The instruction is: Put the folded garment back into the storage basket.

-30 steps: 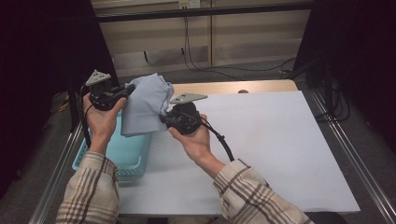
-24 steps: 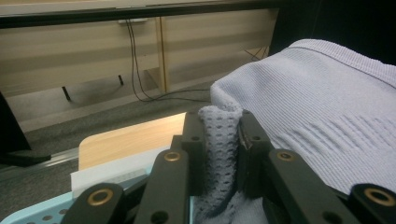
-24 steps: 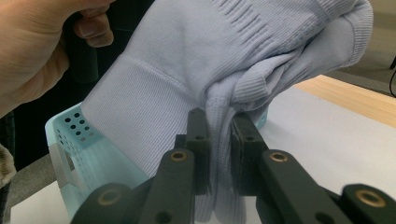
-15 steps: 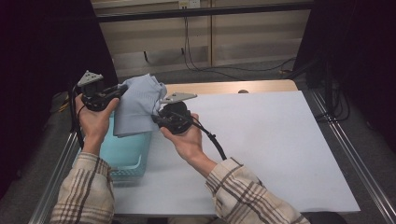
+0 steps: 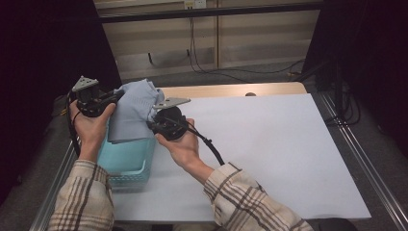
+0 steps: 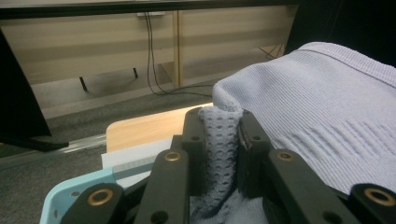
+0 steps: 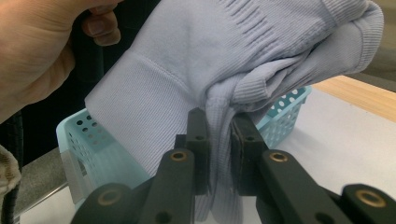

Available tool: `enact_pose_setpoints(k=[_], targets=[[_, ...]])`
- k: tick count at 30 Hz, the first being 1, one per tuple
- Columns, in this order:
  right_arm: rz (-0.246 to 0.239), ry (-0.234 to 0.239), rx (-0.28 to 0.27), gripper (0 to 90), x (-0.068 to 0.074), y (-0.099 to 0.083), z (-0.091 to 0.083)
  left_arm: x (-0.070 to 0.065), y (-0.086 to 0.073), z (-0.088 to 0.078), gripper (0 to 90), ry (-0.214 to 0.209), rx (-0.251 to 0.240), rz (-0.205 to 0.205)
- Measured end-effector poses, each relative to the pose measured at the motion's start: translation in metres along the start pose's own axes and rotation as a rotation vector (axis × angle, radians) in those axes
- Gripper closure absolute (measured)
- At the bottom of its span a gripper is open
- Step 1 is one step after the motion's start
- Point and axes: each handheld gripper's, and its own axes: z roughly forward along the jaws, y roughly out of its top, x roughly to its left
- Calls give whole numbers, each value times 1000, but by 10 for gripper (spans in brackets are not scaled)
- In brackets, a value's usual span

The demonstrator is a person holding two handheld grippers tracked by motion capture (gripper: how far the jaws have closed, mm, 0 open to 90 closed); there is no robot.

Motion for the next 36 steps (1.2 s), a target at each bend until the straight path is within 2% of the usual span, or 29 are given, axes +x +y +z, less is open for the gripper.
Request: enact_pose_setpoints(k=[2, 3, 4, 5, 6, 7, 8, 9, 10, 12, 13, 14, 15, 18, 19, 21, 22, 26, 27, 28, 30, 31, 33, 35, 36], targets=[[1, 0, 3, 806, 2, 0, 2, 1, -2, 0, 766, 8, -10, -17], [9, -2, 11, 806, 4, 0, 3, 3, -4, -1, 766, 6, 5, -8], [6, 2, 7, 806, 4, 0, 5, 3, -5, -1, 766, 7, -6, -27], [7, 2, 10, 806, 5, -1, 6, 4, -5, -1, 766, 10, -4, -30], [3, 2, 14, 806, 6, -1, 7, 6, -6, -2, 766, 13, 12, -9], [8, 1, 14, 806, 8, -2, 9, 5, -7, -1, 766, 16, 1, -28], [-3, 4, 17, 806, 8, -2, 10, 7, -8, -1, 766, 18, 12, -16], [1, 0, 23, 806, 9, -3, 12, 7, -9, -1, 766, 18, 10, -26], [7, 1, 22, 806, 10, -3, 13, 9, -9, -2, 766, 32, 27, -8], [4, 1, 22, 806, 11, -3, 16, 11, -10, -3, 766, 27, 26, -9], [-1, 4, 25, 806, 12, -3, 17, 12, -10, -3, 766, 28, 14, -26], [1, -3, 29, 806, 13, -3, 18, 14, -10, -4, 766, 32, 25, -9], [-6, -1, 26, 806, 13, -3, 20, 14, -11, -4, 766, 30, 17, -24], [14, 6, 31, 806, 17, -3, 22, 17, -15, -5, 766, 39, 23, -19], [4, 8, 35, 806, 17, -4, 24, 18, -16, -5, 766, 41, 22, -30], [-15, 9, 41, 806, 17, -6, 27, 20, -19, -4, 765, 40, 32, -40], [-8, 11, 46, 806, 18, -6, 28, 20, -19, -4, 766, 35, 42, -40], [-11, 14, 56, 806, 21, -8, 33, 23, -20, -4, 766, 46, 77, -17], [-12, 13, 55, 806, 22, -8, 34, 23, -21, -4, 766, 44, 61, -33], [0, 15, 57, 806, 23, -8, 35, 24, -21, -5, 766, 39, 61, -35], [-6, 15, 50, 806, 24, -7, 37, 26, -21, -6, 766, 49, 57, -34], [-11, 16, 53, 806, 24, -7, 37, 27, -22, -6, 766, 39, 57, -42], [-8, 12, 52, 806, 25, -7, 39, 28, -22, -6, 766, 52, 62, -47], [-11, 17, 54, 806, 26, -7, 41, 29, -22, -5, 766, 56, 51, -36], [-8, 13, 59, 806, 27, -8, 42, 30, -23, -6, 766, 55, 63, -34]])
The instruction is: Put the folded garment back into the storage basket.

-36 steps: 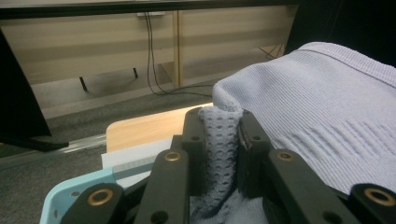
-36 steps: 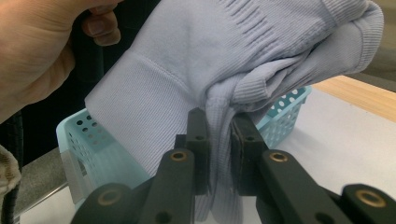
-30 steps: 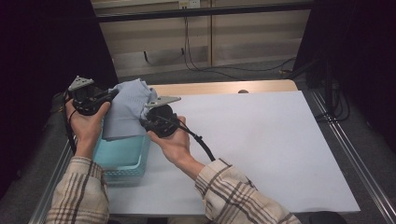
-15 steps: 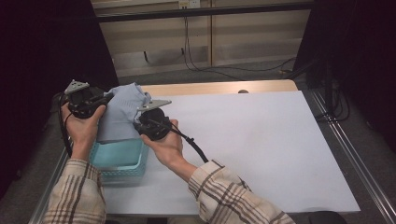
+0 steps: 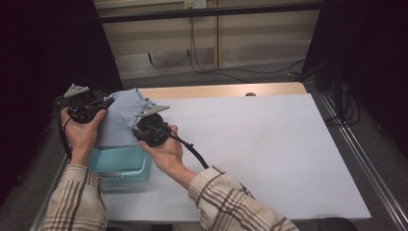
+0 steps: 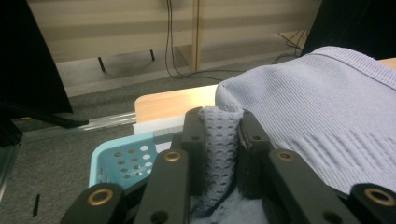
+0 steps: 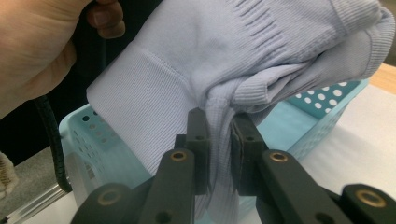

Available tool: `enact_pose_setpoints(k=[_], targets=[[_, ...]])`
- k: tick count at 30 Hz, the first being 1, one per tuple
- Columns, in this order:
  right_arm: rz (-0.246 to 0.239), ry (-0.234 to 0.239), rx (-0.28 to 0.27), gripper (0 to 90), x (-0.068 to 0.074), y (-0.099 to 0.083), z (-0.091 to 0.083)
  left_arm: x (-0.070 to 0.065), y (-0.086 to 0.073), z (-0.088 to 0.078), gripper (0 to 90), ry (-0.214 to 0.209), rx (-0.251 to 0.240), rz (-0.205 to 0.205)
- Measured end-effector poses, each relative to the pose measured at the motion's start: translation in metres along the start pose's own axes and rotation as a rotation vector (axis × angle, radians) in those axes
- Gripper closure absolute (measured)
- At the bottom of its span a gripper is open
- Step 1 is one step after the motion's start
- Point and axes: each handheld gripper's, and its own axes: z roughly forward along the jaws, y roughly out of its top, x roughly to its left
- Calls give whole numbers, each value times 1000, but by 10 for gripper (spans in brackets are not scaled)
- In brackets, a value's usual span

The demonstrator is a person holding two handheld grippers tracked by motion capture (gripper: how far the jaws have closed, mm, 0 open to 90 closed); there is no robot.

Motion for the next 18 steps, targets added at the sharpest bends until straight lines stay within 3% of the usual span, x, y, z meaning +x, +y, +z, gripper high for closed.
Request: enact_pose_setpoints(k=[2, 8, 12, 14, 16, 17, 18], targets=[[-1, 3, 2, 806, 1, -1, 2, 1, -1, 1, 766, 7, -11, -12], [1, 3, 16, 806, 4, -3, 10, 7, -8, 0, 766, 12, 32, -16], [5, 5, 28, 806, 6, -4, 14, 11, -14, 2, 766, 9, 28, -23], [4, 6, 30, 805, 6, -5, 17, 14, -16, 2, 766, 20, 32, -8], [7, 13, 36, 805, 7, -6, 19, 13, -18, 2, 766, 12, 36, -27], [0, 9, 33, 805, 7, -7, 20, 15, -18, 2, 766, 20, 41, -6], [7, 14, 38, 805, 8, -7, 21, 16, -19, 2, 765, 18, 45, -11]])
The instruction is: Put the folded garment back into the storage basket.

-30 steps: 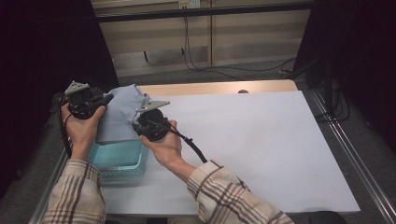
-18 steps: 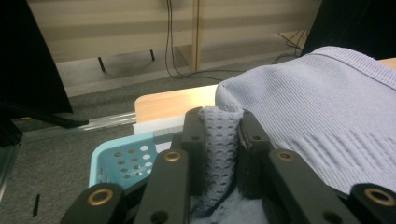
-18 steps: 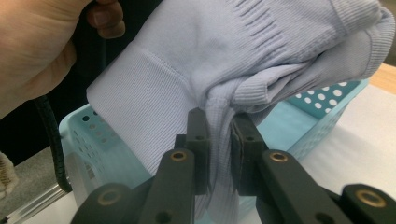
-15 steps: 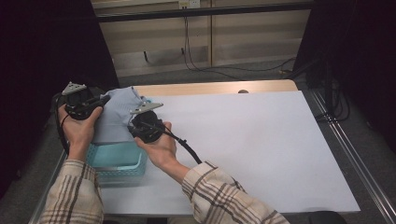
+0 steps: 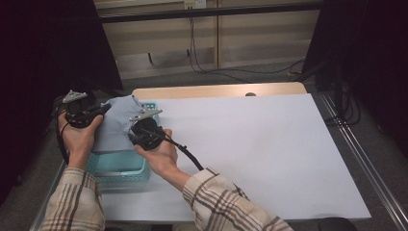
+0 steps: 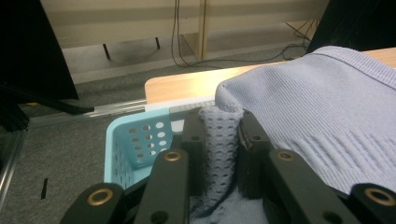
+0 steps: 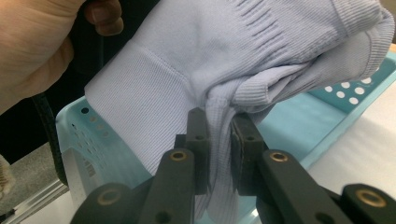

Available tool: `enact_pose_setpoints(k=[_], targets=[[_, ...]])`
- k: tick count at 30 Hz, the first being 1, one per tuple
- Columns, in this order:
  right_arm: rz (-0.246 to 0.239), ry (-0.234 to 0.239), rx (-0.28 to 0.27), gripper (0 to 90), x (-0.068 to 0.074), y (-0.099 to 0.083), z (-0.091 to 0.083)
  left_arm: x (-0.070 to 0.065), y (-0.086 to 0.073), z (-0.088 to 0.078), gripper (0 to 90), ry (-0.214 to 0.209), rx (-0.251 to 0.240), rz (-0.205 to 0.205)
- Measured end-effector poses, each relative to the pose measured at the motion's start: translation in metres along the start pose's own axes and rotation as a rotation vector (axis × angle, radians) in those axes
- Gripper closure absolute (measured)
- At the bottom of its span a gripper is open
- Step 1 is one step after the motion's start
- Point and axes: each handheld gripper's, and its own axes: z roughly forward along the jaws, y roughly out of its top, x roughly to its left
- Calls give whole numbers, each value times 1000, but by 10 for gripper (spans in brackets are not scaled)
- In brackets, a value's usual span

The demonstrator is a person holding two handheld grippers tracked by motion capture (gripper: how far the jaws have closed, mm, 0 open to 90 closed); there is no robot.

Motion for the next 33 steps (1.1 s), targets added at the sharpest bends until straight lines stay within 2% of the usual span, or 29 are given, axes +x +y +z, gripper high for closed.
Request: enact_pose_setpoints(k=[4, 5, 8, 9, 20, 24, 25, 28, 29, 31, 33], targets=[[-5, 2, 2, 805, 0, -2, 3, 1, -3, 2, 765, 5, -4, -7], [-2, -6, 2, 805, 1, -2, 5, 1, -4, 2, 765, 4, 16, -11], [0, -1, 10, 805, 1, -4, 7, 3, -6, 5, 765, 13, 15, -4], [5, -4, 16, 805, 2, -4, 8, 3, -7, 5, 765, 8, 26, -19], [7, -14, 38, 804, 3, -7, 17, 9, -13, 14, 764, 8, 46, -13], [6, -20, 49, 804, 3, -10, 21, 9, -17, 16, 764, 7, 60, -24], [25, -22, 51, 804, 4, -10, 22, 10, -18, 17, 764, 7, 60, -31], [2, -17, 53, 804, 3, -11, 24, 11, -18, 17, 764, 11, 75, -24], [7, -17, 56, 804, 3, -12, 25, 11, -18, 18, 764, 16, 71, -12], [0, -23, 61, 804, 3, -12, 27, 10, -19, 19, 764, 15, 85, -14], [17, -22, 71, 803, 4, -13, 28, 10, -20, 20, 764, 18, 93, -11]])
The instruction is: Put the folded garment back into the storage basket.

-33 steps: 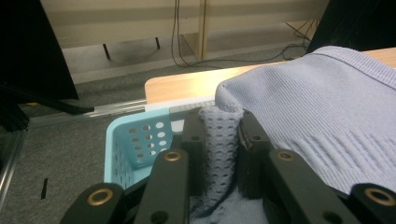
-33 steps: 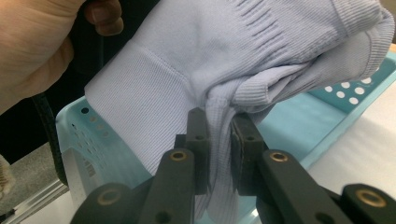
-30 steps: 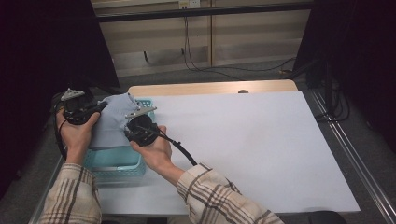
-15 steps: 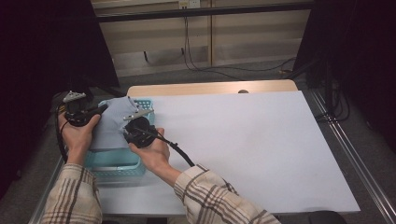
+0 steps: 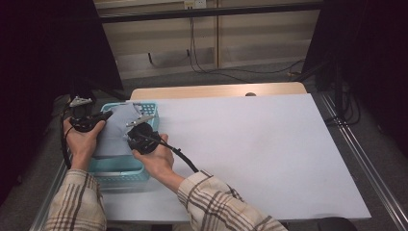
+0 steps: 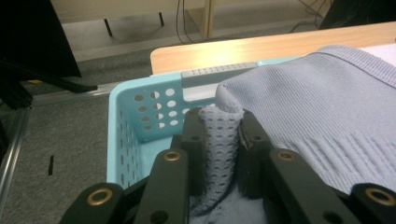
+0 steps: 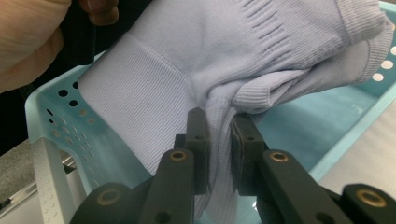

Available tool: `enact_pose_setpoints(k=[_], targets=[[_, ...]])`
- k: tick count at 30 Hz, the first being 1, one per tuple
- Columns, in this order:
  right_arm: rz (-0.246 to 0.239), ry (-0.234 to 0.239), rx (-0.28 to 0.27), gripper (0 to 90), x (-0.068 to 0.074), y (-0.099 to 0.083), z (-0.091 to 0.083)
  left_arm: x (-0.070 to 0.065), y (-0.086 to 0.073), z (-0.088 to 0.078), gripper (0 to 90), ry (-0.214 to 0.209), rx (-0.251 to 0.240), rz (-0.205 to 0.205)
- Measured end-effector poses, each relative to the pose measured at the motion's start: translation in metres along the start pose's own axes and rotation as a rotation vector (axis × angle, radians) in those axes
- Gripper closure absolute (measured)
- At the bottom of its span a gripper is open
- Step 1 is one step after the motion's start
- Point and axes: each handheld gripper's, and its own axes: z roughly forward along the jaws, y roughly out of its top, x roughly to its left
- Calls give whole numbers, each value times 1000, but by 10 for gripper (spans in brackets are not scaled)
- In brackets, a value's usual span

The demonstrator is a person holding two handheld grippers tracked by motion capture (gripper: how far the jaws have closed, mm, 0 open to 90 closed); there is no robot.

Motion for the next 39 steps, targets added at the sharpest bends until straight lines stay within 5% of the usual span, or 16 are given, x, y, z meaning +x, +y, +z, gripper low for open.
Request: enact_pose_setpoints(k=[8, 9, 11, 12, 16, 20, 21, 24, 39], targets=[[24, 1, 29, 803, -1, -3, 5, 2, -6, 8, 763, -2, 7, -5], [-3, 2, 11, 803, -3, -4, 8, 2, -7, 9, 763, -5, 10, -10], [33, 1, 26, 802, -1, -5, 8, 2, -8, 11, 763, 1, 19, -3], [4, 0, 22, 802, -3, -5, 10, 2, -9, 12, 763, 1, 21, 0], [30, -1, 38, 801, -2, -7, 12, 2, -11, 16, 762, 3, 37, -3], [-7, -5, 40, 800, -4, -9, 15, 1, -13, 17, 761, 6, 50, 1], [31, -1, 55, 799, -1, -9, 16, 1, -13, 17, 761, 9, 50, 3], [-12, -4, 47, 798, -3, -10, 18, 2, -15, 18, 760, 8, 52, 7], [-7, 11, 75, 779, -1, -13, 24, 0, -19, 28, 747, 23, 78, 12]])
